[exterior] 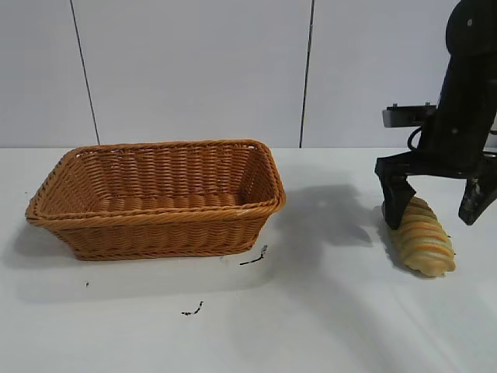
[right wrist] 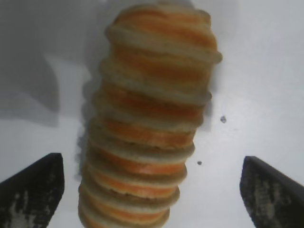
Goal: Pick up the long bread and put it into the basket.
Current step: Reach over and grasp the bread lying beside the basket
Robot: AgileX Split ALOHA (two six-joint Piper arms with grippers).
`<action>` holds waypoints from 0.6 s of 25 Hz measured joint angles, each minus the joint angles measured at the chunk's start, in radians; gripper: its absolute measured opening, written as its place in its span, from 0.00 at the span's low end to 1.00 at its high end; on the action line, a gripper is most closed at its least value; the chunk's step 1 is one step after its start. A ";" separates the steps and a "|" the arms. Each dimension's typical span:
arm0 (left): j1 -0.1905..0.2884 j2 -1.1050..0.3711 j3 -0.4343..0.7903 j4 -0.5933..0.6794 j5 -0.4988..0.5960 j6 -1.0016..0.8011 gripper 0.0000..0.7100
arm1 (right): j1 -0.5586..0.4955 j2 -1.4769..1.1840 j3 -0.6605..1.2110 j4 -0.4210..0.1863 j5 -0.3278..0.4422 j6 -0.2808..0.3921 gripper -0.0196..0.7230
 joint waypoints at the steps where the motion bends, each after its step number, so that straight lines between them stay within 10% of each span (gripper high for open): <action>1: 0.000 0.000 0.000 0.000 0.000 0.000 0.97 | 0.000 0.000 0.000 0.000 -0.006 0.000 0.95; 4: 0.000 0.000 0.000 0.000 0.000 0.000 0.97 | 0.000 0.000 0.000 0.000 -0.006 0.001 0.79; 9: 0.000 0.000 0.000 0.000 0.000 0.000 0.97 | 0.000 0.000 0.000 0.000 -0.004 0.001 0.21; 15: 0.000 0.000 0.000 0.000 0.000 0.000 0.97 | 0.000 -0.026 -0.017 0.000 0.037 0.000 0.19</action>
